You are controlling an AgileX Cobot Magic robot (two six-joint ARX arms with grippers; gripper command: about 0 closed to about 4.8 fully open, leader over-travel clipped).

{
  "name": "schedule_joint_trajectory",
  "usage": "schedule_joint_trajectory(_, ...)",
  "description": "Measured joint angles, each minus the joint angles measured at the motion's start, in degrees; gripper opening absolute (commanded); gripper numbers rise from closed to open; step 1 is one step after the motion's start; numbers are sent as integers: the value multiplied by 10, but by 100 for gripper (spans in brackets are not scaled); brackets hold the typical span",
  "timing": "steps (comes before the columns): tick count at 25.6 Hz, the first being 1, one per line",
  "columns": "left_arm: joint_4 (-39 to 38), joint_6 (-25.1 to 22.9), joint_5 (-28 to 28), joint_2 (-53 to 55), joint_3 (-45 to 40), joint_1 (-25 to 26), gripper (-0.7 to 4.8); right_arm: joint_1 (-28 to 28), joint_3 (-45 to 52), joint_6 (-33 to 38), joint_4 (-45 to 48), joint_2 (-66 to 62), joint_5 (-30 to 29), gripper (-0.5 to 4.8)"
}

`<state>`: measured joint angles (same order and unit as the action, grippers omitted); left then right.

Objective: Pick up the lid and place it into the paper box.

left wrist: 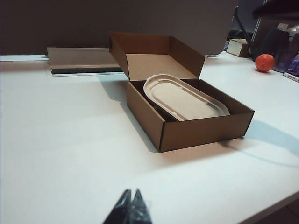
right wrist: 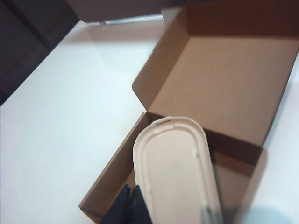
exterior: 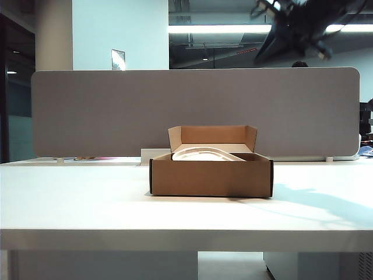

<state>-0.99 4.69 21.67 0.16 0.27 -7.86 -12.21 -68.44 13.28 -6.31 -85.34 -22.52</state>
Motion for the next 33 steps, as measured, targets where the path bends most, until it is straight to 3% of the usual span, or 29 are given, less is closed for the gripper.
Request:
schedule_joint_trajectory(10,0,0,0,0,0,0,-4,0,4,-75,-167,86,50,-4)
schedule_joint_trajectory(26,1,0,-2,0,0,0,-4,1,254,-67,-107,357,189,-4)
schedule_joint_trajectory(33,2,0,-46,0,0,0,-4,3,367,-51,-95,515,242,-4)
